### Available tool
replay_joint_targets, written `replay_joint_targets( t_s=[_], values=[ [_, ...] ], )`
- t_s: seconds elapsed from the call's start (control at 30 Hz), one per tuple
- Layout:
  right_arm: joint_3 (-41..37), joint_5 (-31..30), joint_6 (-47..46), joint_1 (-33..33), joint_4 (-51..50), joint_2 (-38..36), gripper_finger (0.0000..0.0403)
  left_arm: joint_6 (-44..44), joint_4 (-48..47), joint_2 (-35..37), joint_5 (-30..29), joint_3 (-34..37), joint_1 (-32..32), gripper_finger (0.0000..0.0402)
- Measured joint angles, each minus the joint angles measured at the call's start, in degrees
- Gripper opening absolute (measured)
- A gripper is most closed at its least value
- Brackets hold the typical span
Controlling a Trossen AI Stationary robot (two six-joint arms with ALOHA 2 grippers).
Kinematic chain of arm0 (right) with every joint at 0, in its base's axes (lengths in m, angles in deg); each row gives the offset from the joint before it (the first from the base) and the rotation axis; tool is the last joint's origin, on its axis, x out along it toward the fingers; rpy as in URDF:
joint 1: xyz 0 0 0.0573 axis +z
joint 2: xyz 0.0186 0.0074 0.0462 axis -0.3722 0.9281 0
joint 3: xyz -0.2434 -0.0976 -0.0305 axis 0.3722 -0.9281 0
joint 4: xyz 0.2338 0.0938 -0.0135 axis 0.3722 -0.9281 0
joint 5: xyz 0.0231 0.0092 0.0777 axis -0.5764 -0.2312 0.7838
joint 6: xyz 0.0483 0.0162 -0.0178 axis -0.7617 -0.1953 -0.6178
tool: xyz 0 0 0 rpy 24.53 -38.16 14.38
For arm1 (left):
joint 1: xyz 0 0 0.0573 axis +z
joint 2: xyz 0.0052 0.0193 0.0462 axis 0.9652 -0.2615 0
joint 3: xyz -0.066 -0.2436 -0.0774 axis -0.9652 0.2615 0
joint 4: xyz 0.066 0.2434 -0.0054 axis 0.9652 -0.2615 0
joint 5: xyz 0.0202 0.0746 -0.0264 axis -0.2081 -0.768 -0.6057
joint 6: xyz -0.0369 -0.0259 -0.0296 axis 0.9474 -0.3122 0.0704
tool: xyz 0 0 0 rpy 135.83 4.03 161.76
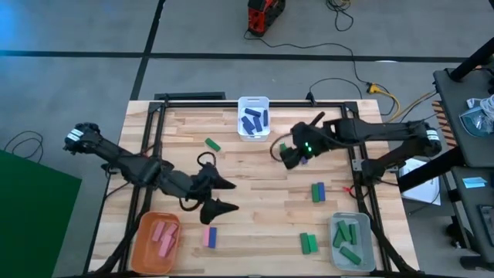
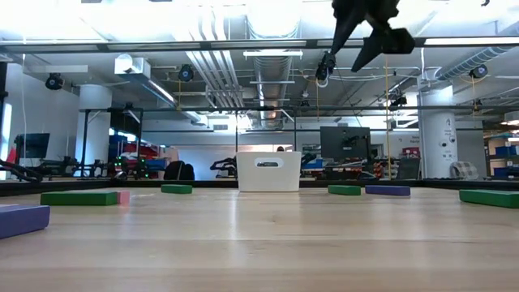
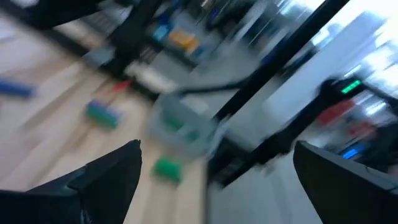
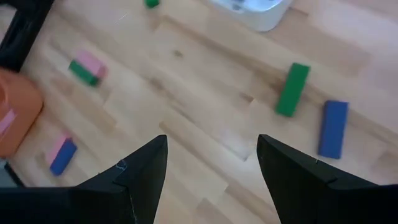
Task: Sort blocks
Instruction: Put the green block into the gray bin
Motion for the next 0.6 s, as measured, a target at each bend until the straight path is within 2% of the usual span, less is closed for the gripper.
replay_joint_targets(
  t_s=[0.13,0.23,0.33,0.47,0.6],
  values=[
    [0.00,1.86,1.83,-4.80,-0.94,1.08,0.0237,-1.19,15.92,-0.07,-2.23,5.70,0.07,0.0388],
    [0.00,2.68,3.99,-7.45,-1.20,3.16,0.0237,-1.19,20.74,-0.12,-6.01,7.54,0.09,0.0388],
    [0.26,3.26,6.16,-9.45,-1.14,6.04,0.0237,-1.12,20.13,-0.10,-9.02,7.76,0.13,0.0388],
    [0.71,3.27,8.05,-11.59,-0.90,10.16,0.0237,-0.15,18.58,0.26,-10.27,7.47,0.60,0.0388],
    [1.55,3.26,10.14,-13.04,-0.71,15.24,0.0237,4.24,11.57,2.69,-10.54,7.47,2.29,0.0388]
  ],
)
